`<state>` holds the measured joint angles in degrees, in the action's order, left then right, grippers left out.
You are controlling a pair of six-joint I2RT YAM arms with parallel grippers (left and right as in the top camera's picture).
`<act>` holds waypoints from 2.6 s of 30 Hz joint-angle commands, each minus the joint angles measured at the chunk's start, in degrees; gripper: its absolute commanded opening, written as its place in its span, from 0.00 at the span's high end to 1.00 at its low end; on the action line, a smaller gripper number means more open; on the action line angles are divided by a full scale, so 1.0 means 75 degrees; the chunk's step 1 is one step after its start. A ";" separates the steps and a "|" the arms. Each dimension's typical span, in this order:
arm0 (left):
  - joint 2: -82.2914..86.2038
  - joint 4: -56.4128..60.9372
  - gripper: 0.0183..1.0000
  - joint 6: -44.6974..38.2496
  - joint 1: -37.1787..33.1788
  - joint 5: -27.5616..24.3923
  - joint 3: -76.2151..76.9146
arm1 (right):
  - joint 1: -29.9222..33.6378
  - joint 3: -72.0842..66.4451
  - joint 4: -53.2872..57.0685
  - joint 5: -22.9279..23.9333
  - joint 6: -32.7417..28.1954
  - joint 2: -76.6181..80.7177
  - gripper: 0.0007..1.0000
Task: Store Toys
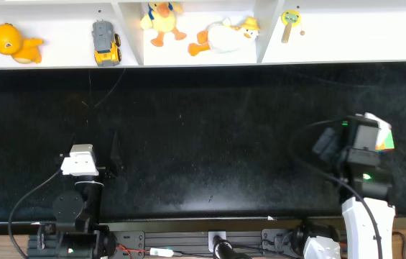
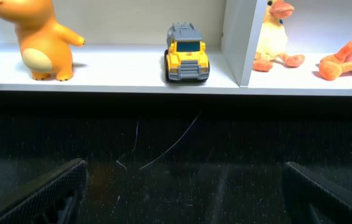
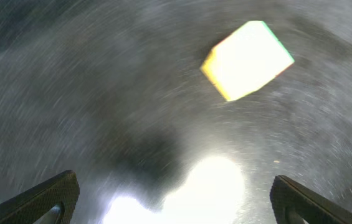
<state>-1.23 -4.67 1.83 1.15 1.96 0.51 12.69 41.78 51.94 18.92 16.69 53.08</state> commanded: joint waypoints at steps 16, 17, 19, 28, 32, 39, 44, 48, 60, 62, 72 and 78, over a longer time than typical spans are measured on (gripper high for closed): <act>0.0096 -0.0023 0.00 0.0166 0.0035 -0.0052 -0.0003 | 0.0612 -0.0029 -0.0609 -0.1005 0.0347 0.0125 0.00; 0.0096 -0.0023 0.00 0.0166 0.0035 -0.0052 -0.0003 | 0.0618 -0.0067 -0.1020 -0.1093 0.0347 0.0152 0.00; 0.0096 -0.0023 0.00 0.0166 0.0035 -0.0052 -0.0003 | 0.0612 -0.0070 -0.1259 -0.1454 0.0347 0.0227 0.00; 0.0099 -0.0023 0.00 0.0166 0.0035 -0.0052 -0.0003 | 0.0938 -0.0050 -0.1649 -0.1894 -0.1262 0.0600 0.00; 0.0096 -0.0023 0.00 0.0166 0.0035 -0.0052 -0.0003 | 0.1411 -0.0015 -0.1588 -0.1413 -0.4001 0.1000 0.00; 0.0096 -0.0023 0.00 0.0166 0.0035 -0.0052 -0.0003 | 0.2879 0.0303 -0.1600 -0.2804 -0.7501 0.1725 0.00; 0.0096 -0.0023 0.00 0.0166 0.0035 -0.0052 -0.0003 | 0.3617 0.0606 -0.1649 -0.3130 -0.8338 0.2366 0.00; 0.0096 -0.0023 0.00 0.0166 0.0035 -0.0052 -0.0003 | 0.3908 0.0944 -0.1784 -0.3136 -0.8489 0.2667 0.00; 0.0096 -0.0023 0.00 0.0166 0.0035 -0.0052 -0.0003 | 0.4511 0.1241 -0.1813 -0.3147 -0.8492 0.3876 0.02; 0.0099 -0.0023 0.00 0.0166 0.0035 -0.0052 -0.0003 | 0.4514 0.1241 -0.1912 -0.3144 -0.8489 0.4080 0.04; 0.0099 -0.0023 0.00 0.0166 0.0035 -0.0052 -0.0003 | 0.4511 0.1241 -0.2393 -0.3386 -0.8408 0.4508 0.09; 0.0096 -0.0023 0.00 0.0166 0.0035 -0.0052 -0.0003 | 0.4508 0.1239 -0.2562 -0.3774 -0.8035 0.4508 0.11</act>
<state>-1.23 -4.67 1.83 1.15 1.96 0.51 46.13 49.89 32.99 -6.61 -45.47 86.76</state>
